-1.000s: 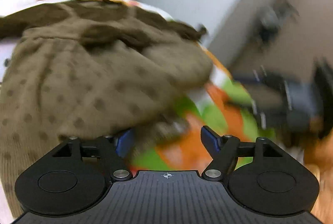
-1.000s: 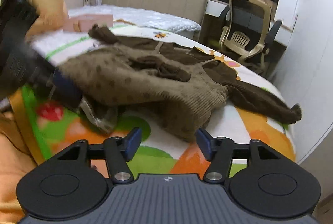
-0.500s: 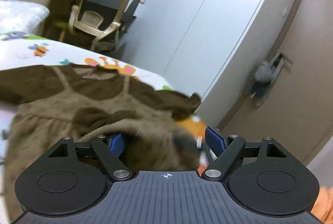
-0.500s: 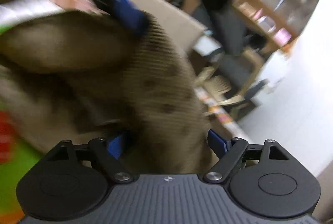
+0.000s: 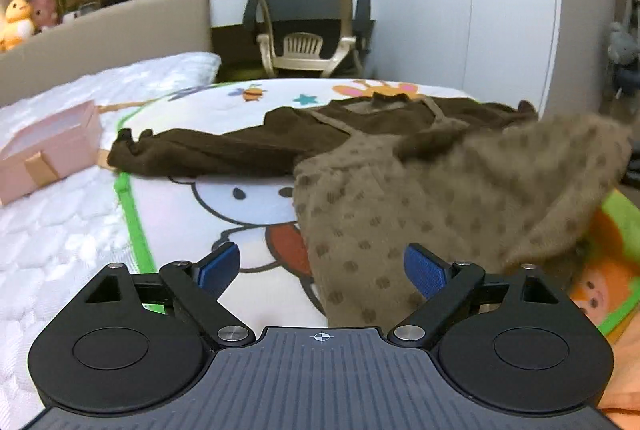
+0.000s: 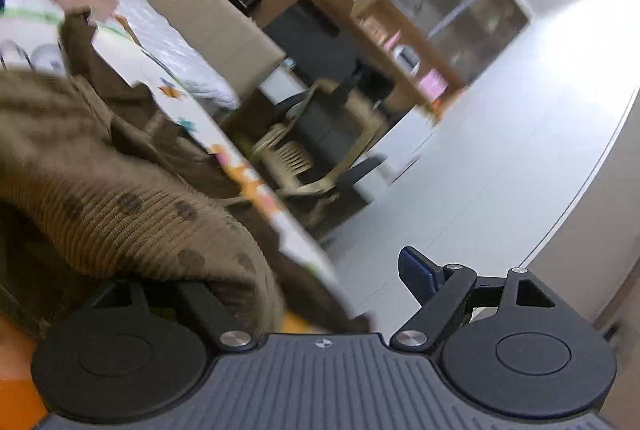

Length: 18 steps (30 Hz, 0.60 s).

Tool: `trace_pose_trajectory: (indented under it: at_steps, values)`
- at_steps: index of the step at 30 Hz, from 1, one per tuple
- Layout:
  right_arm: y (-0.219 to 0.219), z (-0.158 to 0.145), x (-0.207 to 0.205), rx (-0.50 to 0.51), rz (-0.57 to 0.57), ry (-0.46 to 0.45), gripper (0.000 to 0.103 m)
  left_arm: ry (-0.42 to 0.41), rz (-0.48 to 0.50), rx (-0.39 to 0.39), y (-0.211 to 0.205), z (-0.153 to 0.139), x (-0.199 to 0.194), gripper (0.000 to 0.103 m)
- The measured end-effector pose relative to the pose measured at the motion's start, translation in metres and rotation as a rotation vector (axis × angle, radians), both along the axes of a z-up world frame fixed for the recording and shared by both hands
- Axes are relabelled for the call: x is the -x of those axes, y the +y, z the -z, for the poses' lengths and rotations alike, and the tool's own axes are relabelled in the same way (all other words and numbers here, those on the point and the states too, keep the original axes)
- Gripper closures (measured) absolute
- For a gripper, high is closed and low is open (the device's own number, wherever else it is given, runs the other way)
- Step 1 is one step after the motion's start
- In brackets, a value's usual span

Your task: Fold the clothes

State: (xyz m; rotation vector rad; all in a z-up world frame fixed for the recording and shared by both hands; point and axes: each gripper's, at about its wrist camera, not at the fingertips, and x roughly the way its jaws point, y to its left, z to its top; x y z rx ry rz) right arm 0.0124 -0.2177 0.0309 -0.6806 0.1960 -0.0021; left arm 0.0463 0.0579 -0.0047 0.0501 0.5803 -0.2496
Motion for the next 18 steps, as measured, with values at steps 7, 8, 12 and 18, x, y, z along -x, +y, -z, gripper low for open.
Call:
trace_pose_trajectory:
  at_steps: [7,8,12,18]
  values:
    - [-0.016,-0.038,0.011,-0.12,-0.019,-0.046,0.021,0.023,0.306,-0.069,-0.056,0.002,0.021,0.007]
    - [-0.018,-0.039,0.014,-0.119,-0.023,-0.042,0.021,0.033,0.318,-0.091,-0.062,0.006,0.023,0.007]
    - [-0.032,-0.038,0.022,-0.077,0.008,-0.019,0.021,0.05,0.308,-0.169,-0.075,0.02,0.023,0.007]
    - [-0.054,-0.039,0.034,-0.003,0.046,0.014,0.013,-0.048,0.029,-0.222,-0.028,0.0,0.008,0.007]
